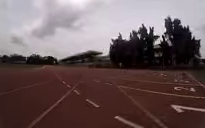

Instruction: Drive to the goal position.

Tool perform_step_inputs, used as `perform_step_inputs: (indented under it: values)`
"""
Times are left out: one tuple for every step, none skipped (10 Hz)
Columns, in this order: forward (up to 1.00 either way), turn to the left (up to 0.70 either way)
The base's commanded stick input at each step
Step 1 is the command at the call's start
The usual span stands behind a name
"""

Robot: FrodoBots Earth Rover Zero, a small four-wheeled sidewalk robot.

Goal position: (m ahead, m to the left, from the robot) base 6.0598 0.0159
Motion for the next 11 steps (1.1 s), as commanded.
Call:
perform_step_inputs:
  values:
    - [0.7,0.0]
    - [0.7,-0.03]
    - [0.7,-0.09]
    - [0.7,-0.04]
    - [0.7,-0.1]
    - [0.7,-0.1]
    - [0.7,-0.03]
    - [0.7,-0.1]
    - [0.7,-0.09]
    - [0.7,-0.02]
    - [0.7,0.0]
